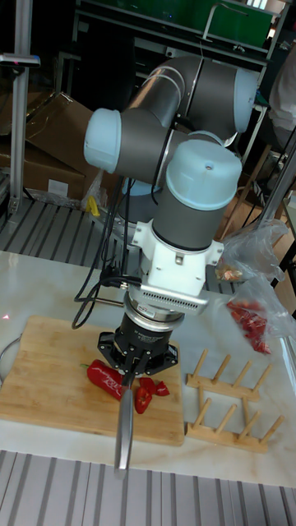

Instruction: Chop the chili peppers

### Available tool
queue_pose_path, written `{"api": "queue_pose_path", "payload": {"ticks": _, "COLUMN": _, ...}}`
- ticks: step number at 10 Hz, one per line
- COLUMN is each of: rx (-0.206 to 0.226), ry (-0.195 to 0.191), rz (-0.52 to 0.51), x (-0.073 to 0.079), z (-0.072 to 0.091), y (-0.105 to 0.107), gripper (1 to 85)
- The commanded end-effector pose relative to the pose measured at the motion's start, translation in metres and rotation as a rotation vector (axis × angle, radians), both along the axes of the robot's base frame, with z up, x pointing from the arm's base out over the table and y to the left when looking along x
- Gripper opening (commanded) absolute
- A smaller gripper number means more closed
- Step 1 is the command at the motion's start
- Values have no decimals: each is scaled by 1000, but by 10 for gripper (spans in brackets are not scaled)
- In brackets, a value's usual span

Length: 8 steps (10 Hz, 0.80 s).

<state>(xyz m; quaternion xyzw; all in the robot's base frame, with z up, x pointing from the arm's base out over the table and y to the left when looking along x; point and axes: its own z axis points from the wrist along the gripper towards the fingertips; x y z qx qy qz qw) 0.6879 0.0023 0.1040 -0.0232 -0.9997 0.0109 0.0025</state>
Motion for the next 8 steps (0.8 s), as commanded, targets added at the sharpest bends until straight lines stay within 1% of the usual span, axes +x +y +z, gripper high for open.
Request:
{"api": "queue_pose_path", "payload": {"ticks": 1, "rx": -42, "ry": 18, "rz": 6, "x": 0, "z": 3, "y": 1, "gripper": 13}}
{"api": "queue_pose_path", "payload": {"ticks": 4, "rx": -66, "ry": 56, "rz": 2, "x": -12, "z": -2, "y": 10, "gripper": 13}}
{"api": "queue_pose_path", "payload": {"ticks": 5, "rx": -77, "ry": 64, "rz": 7, "x": -15, "z": -2, "y": 9, "gripper": 13}}
{"api": "queue_pose_path", "payload": {"ticks": 8, "rx": -87, "ry": 71, "rz": 13, "x": -17, "z": -4, "y": 11, "gripper": 13}}
